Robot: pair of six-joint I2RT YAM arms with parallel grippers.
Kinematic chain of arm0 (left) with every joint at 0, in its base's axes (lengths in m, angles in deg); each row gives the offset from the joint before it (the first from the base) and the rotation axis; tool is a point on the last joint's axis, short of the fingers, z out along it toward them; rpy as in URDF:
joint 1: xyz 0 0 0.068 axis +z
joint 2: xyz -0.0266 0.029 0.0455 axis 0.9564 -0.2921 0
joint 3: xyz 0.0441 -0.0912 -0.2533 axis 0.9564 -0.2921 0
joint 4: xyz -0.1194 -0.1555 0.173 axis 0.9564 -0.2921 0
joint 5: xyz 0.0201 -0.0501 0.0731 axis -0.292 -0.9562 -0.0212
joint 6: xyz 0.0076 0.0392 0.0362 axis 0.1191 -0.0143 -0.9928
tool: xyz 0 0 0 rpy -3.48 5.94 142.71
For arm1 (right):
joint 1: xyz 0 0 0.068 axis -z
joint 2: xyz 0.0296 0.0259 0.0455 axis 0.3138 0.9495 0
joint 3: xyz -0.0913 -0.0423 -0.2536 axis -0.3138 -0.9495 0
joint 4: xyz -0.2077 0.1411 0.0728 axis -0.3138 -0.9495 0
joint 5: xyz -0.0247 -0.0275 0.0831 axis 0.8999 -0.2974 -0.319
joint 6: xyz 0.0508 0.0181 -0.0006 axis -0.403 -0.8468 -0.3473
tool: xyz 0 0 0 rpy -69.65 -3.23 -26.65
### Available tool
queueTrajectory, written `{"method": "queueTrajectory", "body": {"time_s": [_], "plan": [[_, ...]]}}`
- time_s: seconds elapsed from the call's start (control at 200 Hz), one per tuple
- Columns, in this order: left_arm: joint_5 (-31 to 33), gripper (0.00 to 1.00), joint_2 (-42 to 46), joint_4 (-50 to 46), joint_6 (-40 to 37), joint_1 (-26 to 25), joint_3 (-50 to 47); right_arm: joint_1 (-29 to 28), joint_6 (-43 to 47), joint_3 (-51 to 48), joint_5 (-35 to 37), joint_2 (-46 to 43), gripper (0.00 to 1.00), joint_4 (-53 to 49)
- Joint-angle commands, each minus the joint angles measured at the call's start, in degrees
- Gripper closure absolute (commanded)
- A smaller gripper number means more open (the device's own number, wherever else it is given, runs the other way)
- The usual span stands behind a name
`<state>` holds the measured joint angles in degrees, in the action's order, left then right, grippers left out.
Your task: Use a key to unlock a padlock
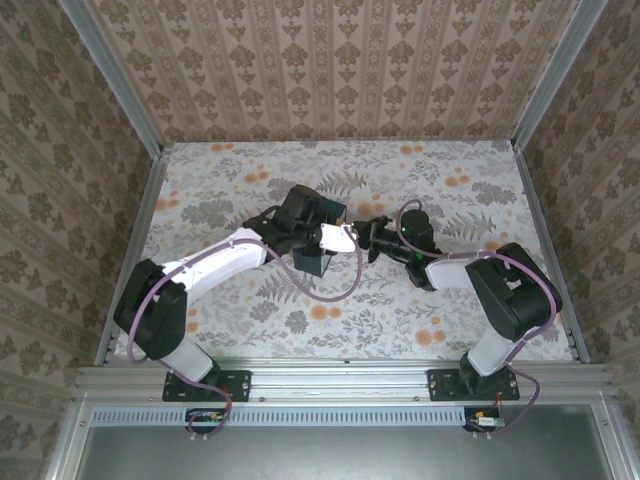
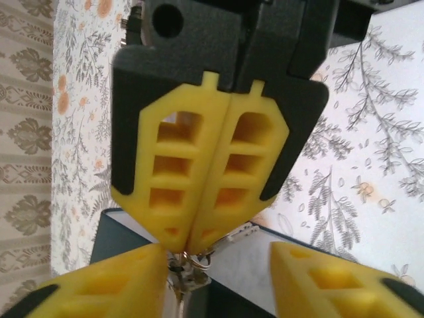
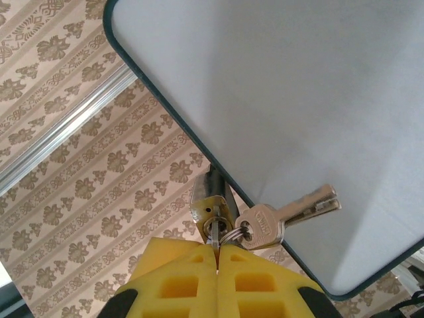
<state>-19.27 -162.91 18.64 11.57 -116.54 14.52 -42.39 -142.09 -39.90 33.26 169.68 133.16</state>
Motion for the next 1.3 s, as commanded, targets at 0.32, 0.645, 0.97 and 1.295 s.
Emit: {"method": "queueTrajectory", "body": {"time_s": [0.32, 0.645, 0.97, 1.295], "plan": [[-16.86, 0.42, 15.53, 18.29, 24.81, 12.49, -12.11, -1.96, -10.12, -0.98, 6.54, 0.58, 1.00, 4.55], [-16.48, 0.47, 9.49, 16.14, 28.35, 14.88, -9.76, -3.68, -14.44, -2.53, 13.11, -0.32, 1.00, 4.58], [-17.32, 0.47, 7.07, 13.08, 26.16, 13.91, -6.37, -2.99, -10.43, -4.02, 10.27, -2.57, 0.85, 1.25], [-17.47, 0.48, 7.78, 12.29, 25.54, 14.39, -5.79, 1.24, 2.65, -0.74, 2.77, -9.24, 0.68, -16.58]]}}
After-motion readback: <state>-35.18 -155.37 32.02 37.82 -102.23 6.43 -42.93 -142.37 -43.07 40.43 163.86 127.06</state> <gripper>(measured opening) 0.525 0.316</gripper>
